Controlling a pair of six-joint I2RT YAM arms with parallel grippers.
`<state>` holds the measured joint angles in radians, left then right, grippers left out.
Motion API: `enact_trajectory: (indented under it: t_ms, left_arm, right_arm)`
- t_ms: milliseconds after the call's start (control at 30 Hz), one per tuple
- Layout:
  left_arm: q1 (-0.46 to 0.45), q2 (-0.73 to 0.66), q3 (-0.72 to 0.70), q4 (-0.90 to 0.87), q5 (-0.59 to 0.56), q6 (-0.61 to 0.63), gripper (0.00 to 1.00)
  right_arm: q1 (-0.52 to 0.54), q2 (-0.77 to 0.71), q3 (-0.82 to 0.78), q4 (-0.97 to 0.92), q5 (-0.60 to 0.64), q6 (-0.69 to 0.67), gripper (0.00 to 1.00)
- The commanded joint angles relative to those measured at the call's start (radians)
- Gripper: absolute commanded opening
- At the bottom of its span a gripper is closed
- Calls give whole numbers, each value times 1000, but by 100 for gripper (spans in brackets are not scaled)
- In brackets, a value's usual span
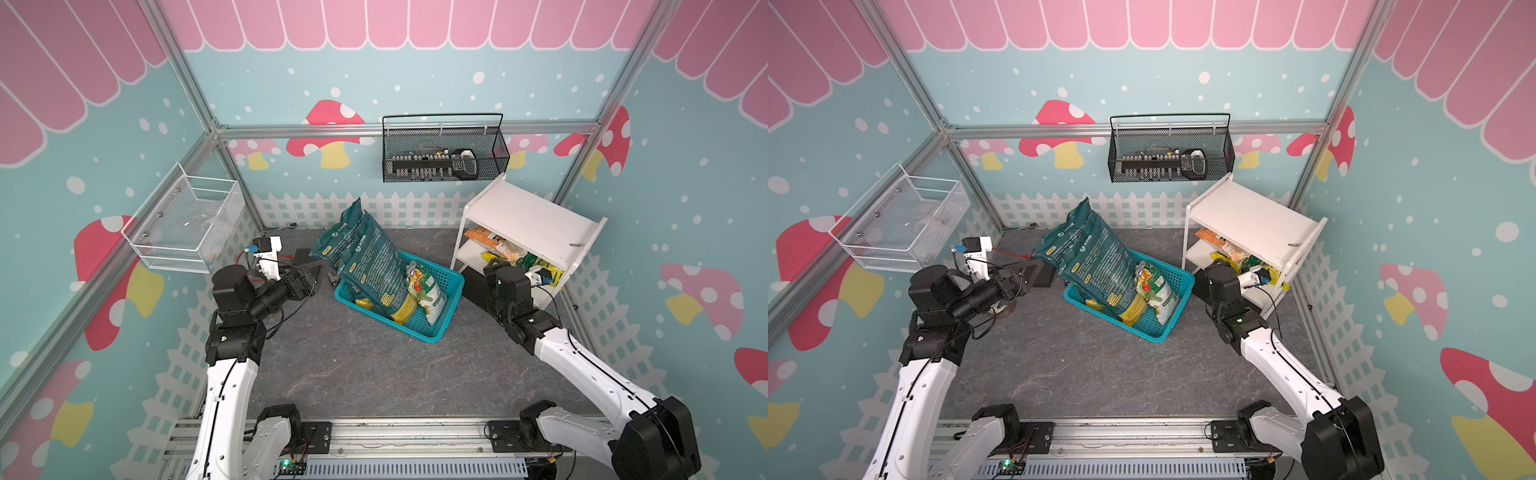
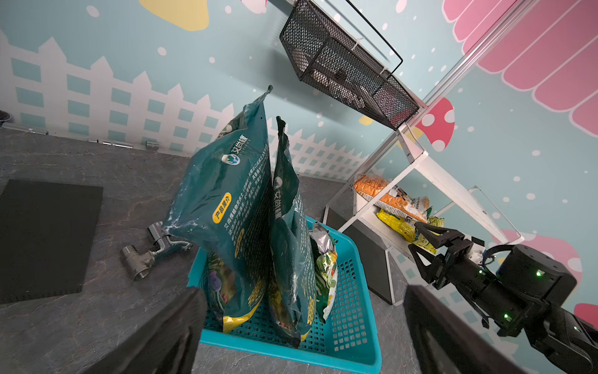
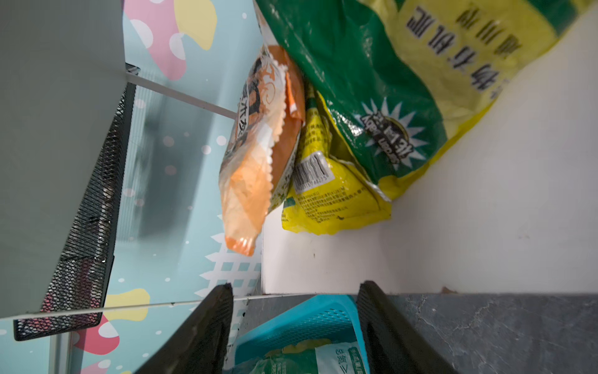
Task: Take down the fertilizer bag from the shelf
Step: Pick up the fertilizer bag from the shelf.
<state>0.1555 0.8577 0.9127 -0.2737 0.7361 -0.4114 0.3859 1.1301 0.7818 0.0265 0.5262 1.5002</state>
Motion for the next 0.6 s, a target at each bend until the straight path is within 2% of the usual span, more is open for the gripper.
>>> enact_trajectory:
  t_ms: [0, 367, 567]
  left_arm:
    - [-5, -11, 31, -15, -6, 24, 99]
    - [-5, -14, 32, -14, -6, 24, 99]
    - [-6, -12, 32, -14, -7, 25, 99]
  right_arm:
    - [-7, 4, 39, 21, 49, -11, 66]
    - [-37, 58, 72, 42, 86, -23, 67]
    - [-64, 94, 103, 72, 90, -73, 66]
